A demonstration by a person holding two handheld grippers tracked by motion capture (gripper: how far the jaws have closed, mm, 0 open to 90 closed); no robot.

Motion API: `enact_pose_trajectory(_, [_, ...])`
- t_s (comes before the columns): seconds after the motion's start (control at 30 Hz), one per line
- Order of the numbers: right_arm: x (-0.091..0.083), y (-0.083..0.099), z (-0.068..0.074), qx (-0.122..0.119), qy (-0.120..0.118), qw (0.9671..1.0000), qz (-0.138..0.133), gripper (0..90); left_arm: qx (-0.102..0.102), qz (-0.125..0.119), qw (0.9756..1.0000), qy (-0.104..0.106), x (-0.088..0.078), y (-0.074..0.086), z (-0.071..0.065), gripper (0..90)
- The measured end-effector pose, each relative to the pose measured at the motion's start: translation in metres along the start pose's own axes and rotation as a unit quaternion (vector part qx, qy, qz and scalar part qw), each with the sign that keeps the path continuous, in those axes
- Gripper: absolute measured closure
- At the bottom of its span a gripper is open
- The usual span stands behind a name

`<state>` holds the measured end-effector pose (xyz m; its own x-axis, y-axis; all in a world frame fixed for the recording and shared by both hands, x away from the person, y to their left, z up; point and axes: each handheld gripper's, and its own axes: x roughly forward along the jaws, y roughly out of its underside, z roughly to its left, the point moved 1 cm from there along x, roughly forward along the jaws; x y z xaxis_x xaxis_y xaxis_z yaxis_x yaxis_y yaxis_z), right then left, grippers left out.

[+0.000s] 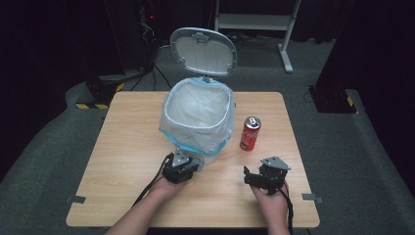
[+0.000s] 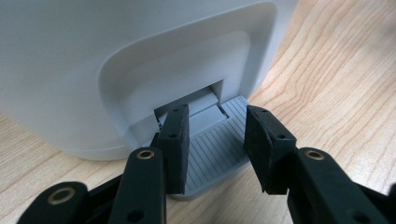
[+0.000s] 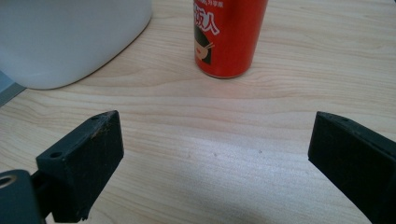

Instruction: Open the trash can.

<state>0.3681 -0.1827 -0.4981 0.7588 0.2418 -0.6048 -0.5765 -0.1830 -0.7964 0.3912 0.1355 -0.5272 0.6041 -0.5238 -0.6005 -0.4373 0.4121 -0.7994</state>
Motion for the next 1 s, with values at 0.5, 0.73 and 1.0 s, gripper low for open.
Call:
enact_pose_trajectory(0.5, [-0.004, -0.040, -0.006, 0.005, -0.011, 0.9996, -0.024, 7.1, -0.003, -0.004, 1.0000, 0.001, 0.000, 0.000, 0.000, 60.1])
enact_pose_trajectory(0.73, [0.007, -0.061, -0.005, 0.001, -0.007, 0.9996, -0.028, 7.3, -0.003, -0.003, 1.0000, 0.001, 0.000, 0.000, 0.000, 60.1])
enact_pose_trajectory(1.0, [0.020, -0.079, -0.006, 0.008, 0.002, 0.9994, -0.035, 9.3, 0.001, 0.000, 1.0000, 0.000, 0.000, 0.000, 0.000, 60.1])
